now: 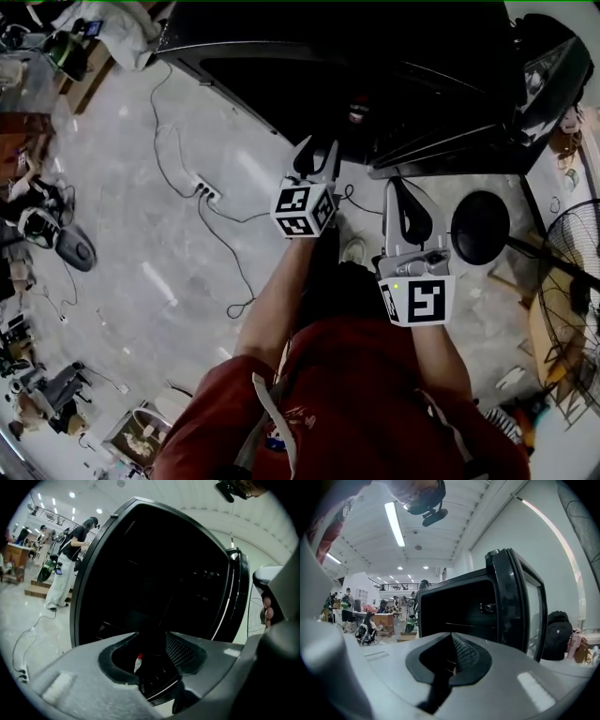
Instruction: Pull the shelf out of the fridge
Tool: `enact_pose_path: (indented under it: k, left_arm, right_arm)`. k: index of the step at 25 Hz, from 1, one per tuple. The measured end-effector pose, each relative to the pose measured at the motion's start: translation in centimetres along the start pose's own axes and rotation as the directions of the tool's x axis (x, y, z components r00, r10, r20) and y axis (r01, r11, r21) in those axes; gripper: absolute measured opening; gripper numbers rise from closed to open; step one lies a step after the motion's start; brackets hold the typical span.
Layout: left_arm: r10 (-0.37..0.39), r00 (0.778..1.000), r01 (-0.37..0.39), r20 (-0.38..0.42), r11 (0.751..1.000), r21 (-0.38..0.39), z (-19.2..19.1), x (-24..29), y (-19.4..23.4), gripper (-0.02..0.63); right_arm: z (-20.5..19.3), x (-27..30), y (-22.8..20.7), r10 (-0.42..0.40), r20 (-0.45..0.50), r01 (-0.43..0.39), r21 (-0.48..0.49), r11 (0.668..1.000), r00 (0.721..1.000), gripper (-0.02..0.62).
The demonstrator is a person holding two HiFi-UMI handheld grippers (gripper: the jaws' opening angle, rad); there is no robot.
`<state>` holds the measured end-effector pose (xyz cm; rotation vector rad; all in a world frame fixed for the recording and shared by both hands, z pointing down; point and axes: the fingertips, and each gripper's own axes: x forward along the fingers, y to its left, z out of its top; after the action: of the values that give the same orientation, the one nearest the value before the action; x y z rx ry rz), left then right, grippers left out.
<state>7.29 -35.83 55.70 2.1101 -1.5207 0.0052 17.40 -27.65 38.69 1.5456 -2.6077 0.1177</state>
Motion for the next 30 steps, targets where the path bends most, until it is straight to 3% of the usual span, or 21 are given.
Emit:
enact_pose_path:
  k: [5,10,17,20,27,30]
  left_arm:
    - [0.003,1.000,0.001,0.023,0.991,-0.136,-1.4,3.8,2.3,0.198]
    - [0.005,0.996,0.025,0.091,0.946,-0.324,-2.4,6.8,4.7,0.232]
    - [-0.026,0.978,0.131,0.206,0.846,-0.517,-2.8,10.3,5.6,0.276]
    - [-0.046,0.965,0.198,0.258,0.775,-0.600,-2.8,12.1,5.4,0.278]
    - [-0.007,0.930,0.295,0.368,0.613,-0.733,-2.2,15.5,6.8,0.278]
    - [-0.012,0.921,0.322,0.390,0.589,-0.742,-2.0,16.7,7.1,0.276]
  right_arm:
    - [-1.4,1.9,0.4,0.016,-0.020,-0.016,-0.018,1.000,1.000,-0.003]
    - [-3.6,2.6,0.8,0.007,-0.048,-0.008,-0.021,1.000,0.999,-0.003]
    - [-5.4,2.8,0.3,-0.023,-0.084,0.021,-0.035,0.999,0.996,-0.003]
    - [-5.8,3.1,0.0,-0.038,-0.094,0.035,-0.034,0.999,0.995,-0.003]
    - [-6.5,3.4,-0.2,-0.055,-0.118,0.049,-0.051,0.997,0.992,-0.003]
    - [-6.7,3.8,-0.3,-0.069,-0.123,0.063,-0.052,0.997,0.990,-0.003]
